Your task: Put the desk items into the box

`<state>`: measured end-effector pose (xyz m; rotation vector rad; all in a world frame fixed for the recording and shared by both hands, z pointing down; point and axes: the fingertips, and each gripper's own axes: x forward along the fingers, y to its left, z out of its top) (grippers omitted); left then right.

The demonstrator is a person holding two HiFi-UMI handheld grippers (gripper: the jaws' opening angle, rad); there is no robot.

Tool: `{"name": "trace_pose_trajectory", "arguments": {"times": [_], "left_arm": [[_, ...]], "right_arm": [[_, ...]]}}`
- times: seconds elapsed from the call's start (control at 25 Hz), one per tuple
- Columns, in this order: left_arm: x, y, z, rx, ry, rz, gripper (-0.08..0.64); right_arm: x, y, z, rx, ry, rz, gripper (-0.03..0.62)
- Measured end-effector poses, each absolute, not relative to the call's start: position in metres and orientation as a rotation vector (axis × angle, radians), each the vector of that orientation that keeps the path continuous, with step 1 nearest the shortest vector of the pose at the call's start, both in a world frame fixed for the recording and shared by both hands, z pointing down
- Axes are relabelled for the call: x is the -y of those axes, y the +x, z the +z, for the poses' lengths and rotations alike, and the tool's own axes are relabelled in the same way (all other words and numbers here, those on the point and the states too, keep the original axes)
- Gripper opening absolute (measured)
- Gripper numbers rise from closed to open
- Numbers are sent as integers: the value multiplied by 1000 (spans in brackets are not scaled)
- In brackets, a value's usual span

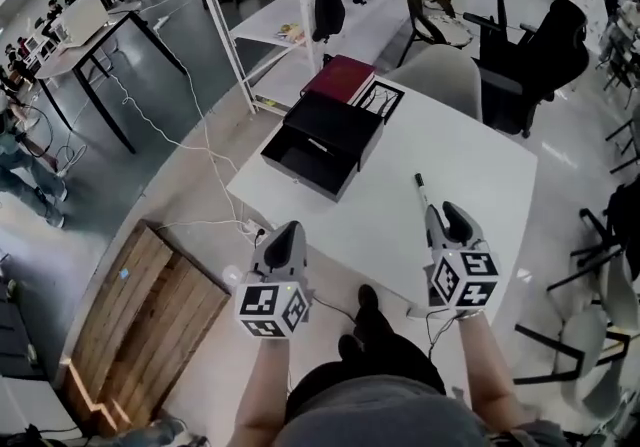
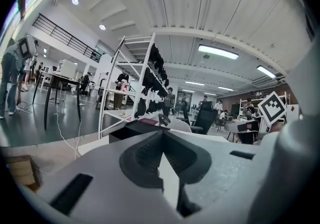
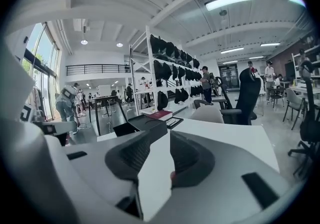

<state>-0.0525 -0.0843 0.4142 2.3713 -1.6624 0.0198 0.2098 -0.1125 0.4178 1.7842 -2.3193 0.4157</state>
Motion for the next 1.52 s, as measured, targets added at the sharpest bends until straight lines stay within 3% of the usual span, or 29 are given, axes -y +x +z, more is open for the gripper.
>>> {"name": "trace_pose_trajectory", "arguments": {"times": [1.52], "left_arm": [[183,-27,465,1587,2270,151,6]], "right_arm": [[195,243,580,1906,1413,641,133]]}}
